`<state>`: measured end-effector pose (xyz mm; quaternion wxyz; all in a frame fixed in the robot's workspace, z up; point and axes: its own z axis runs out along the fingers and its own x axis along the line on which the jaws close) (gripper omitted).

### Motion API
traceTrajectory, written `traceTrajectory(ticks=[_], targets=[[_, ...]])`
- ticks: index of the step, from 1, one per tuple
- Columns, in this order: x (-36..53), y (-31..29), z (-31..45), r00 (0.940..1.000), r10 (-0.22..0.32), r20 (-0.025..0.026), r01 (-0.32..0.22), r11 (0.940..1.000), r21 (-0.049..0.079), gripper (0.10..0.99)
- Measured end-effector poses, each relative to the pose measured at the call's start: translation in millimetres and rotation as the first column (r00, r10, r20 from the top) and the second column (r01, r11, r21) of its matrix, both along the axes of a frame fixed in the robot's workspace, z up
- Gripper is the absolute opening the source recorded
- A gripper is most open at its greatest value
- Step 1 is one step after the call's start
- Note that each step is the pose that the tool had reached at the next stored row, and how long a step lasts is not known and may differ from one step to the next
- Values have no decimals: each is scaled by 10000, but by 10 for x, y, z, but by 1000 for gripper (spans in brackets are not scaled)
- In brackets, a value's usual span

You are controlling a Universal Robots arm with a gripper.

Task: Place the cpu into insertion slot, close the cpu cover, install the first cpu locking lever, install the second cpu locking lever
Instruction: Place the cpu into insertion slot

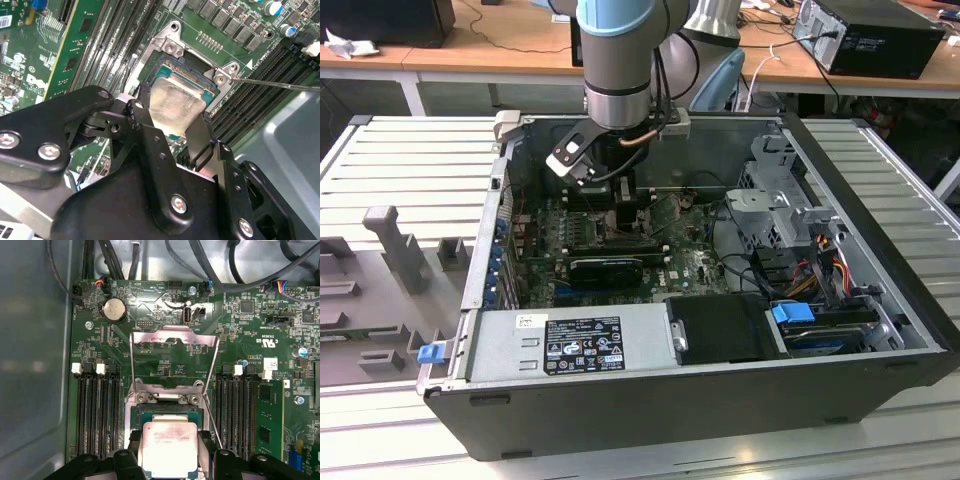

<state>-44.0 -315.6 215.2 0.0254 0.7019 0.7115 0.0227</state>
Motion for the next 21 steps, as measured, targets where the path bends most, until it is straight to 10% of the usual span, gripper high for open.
traceTrajectory(ticks=[21], targets=[[0, 5, -145, 10000, -43, -6, 43, 10000, -1, 604]])
